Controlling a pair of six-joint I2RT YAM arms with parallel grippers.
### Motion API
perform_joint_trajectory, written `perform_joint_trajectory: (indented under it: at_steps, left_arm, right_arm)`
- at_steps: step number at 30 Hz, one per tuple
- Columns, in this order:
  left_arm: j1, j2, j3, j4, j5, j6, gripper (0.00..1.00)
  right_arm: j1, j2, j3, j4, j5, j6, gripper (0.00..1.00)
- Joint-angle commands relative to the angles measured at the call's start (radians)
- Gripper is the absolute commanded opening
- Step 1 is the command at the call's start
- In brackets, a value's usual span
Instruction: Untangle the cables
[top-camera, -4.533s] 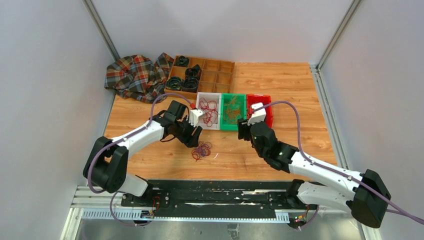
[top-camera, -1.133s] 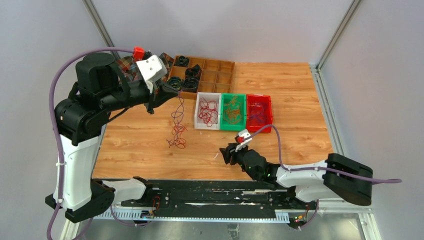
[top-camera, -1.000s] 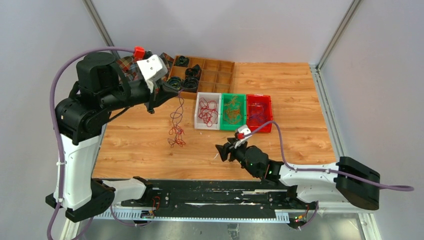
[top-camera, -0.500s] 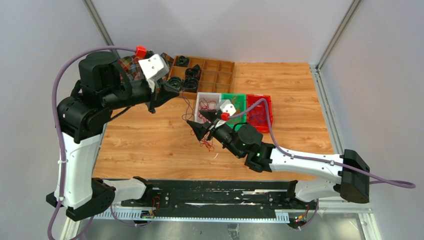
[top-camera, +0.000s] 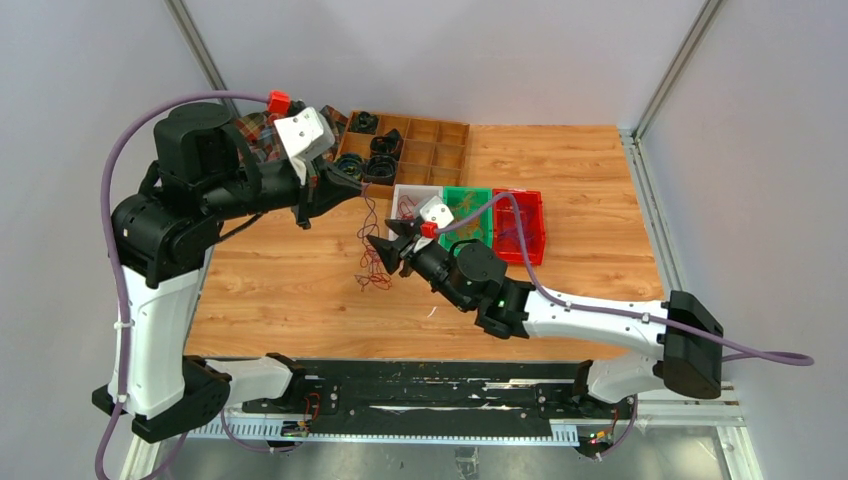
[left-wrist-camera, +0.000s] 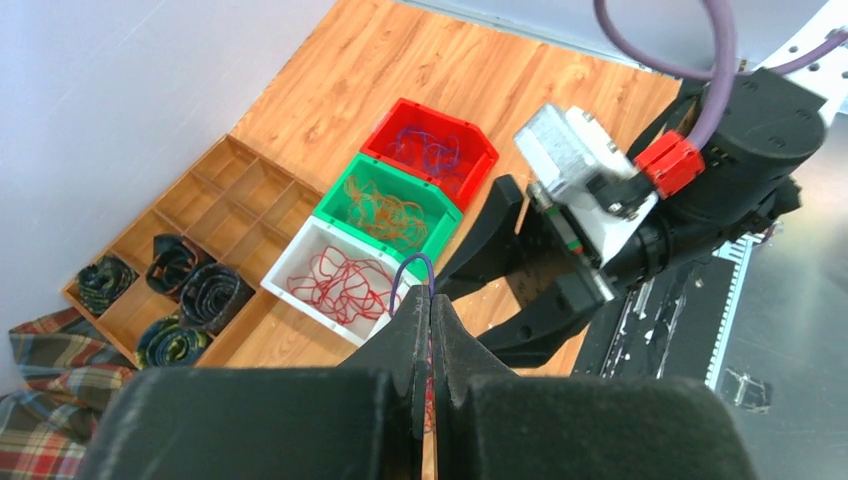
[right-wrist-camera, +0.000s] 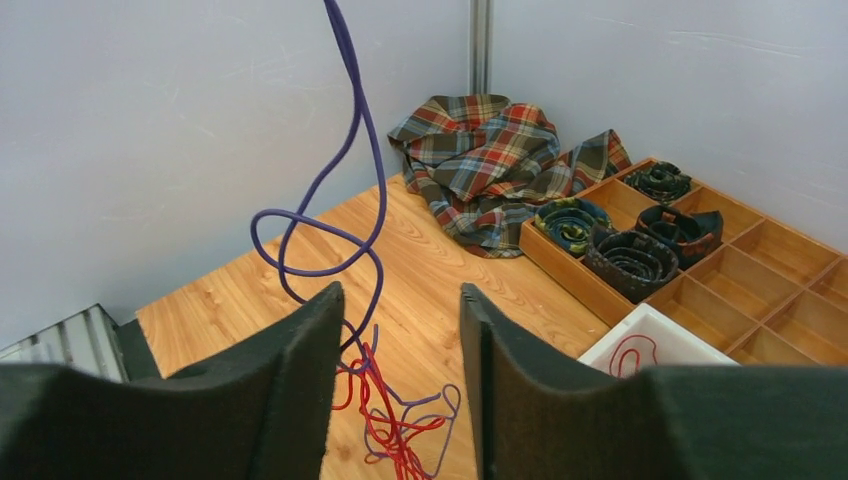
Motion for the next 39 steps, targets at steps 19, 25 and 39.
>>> perform_joint_trajectory:
  at_steps: [19,25,39]
  left_arm:
    - [0.005,0.01,0.148,0.018,0.103,-0.117,0.0]
    - [0.005,0.027,0.215,0.018,0.051,-0.088,0.0]
    - [0.005,0.071,0.278,0.018,-0.012,-0.044,0.0]
  right_arm:
    - [-0.041,0.212,-0.1,0.122,0.135,0.03,0.44]
    - [-0.041,0.21,-0.271,0.158,0.135,0.122,0.43]
    - [-0.03,-0.065,-0.385,0.156,0.063,0.058,0.65]
